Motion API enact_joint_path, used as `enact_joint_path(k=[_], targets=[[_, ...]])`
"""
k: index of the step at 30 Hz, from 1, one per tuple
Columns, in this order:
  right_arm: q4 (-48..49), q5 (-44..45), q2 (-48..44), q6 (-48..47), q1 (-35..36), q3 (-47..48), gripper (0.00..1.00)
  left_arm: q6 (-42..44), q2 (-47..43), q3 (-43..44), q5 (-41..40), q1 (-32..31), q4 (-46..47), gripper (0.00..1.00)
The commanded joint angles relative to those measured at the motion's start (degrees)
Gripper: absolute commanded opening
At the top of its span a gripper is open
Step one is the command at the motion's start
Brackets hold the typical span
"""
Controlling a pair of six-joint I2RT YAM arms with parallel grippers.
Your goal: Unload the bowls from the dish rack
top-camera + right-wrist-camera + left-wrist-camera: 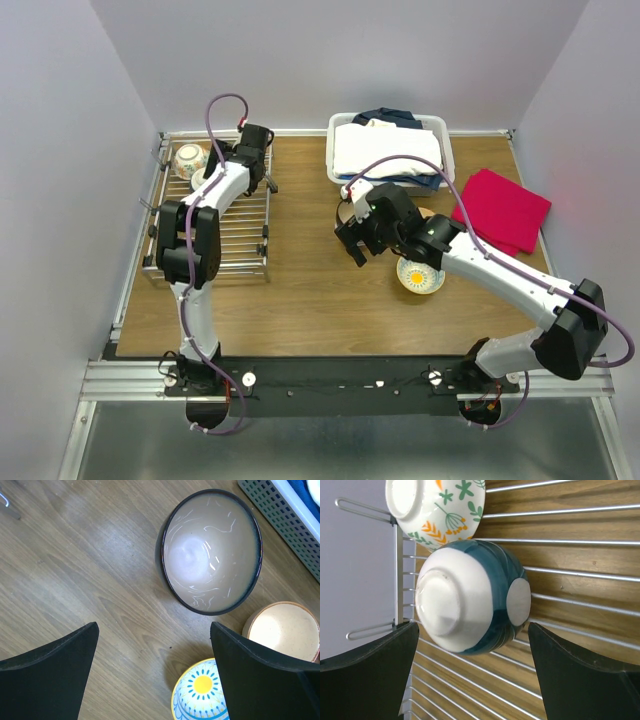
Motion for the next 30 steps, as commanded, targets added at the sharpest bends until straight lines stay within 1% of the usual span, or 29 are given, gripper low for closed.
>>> enact_joint_path(k=[1,4,8,14,19,27,28,30], targets=[[-0.9,0.8,-0.6,1.2,0.1,-0.5,1.00,1.5,3.9,4.6,-2.6,0.1,-0.8,0.99],[-1.0,1.0,-0.1,1.5,0.1,-0.6,1.00,1.3,6.1,5.4,-1.7,0.1,-1.3,0.99],[-0.9,0.7,0.2,1.8,0.1,-0.9,1.00,1.1,9.5,5.9,-3.1,0.1,-2.4,0.99],[-0.4,0.2,0.8,2.2,0.2,-1.6,1.00,1.6,12.8,5.5,-8.3,0.1,-2.4,0.99],[0.4,-0.8,1.0,2.5,0.1,-2.2,1.00,2.9,14.4,5.2,-12.1,0.1,-1.9,0.99],[1.1,-0.6,1.0,2.4,0.1,-3.2,1.00,3.9,14.9,2.8,-14.6,0.1,-0.7,0.99],[1.1,-0.7,1.0,2.4,0.1,-3.3,1.00,3.9,14.4,2.4,-14.7,0.1,-0.5,0.98],[1.2,-0.7,1.0,2.5,0.1,-3.4,1.00,4.3,13.0,1.5,-14.9,0.1,0.1,0.92]])
